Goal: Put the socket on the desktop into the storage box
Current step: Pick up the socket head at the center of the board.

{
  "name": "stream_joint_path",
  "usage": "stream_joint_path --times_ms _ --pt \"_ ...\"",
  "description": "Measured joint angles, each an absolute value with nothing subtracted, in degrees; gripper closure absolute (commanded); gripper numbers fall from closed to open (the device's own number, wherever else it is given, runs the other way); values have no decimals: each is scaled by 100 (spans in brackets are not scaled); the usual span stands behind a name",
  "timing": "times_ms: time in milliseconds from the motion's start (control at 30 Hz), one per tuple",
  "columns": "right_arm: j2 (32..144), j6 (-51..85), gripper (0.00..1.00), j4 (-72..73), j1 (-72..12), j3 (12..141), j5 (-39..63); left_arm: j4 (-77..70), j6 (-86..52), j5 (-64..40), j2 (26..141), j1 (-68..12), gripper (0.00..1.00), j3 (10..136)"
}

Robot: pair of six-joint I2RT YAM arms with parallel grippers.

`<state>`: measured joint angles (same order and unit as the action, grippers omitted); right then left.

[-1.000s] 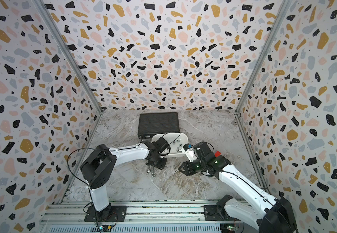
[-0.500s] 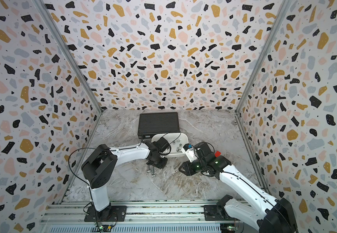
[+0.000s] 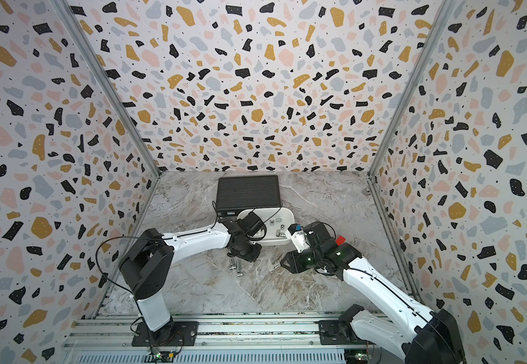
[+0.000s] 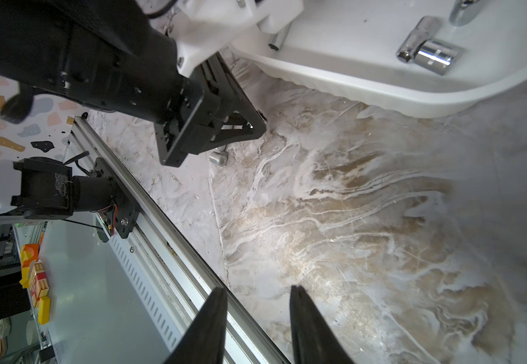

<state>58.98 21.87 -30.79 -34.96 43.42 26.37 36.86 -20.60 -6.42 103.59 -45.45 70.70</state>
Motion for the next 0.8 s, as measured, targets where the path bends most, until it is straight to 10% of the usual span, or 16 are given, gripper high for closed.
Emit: stream_joint_path --times_ms 800 --pt "6663 2464 62 -2956 -2886 5151 2156 3935 -2053 -698 10995 -4152 92 9065"
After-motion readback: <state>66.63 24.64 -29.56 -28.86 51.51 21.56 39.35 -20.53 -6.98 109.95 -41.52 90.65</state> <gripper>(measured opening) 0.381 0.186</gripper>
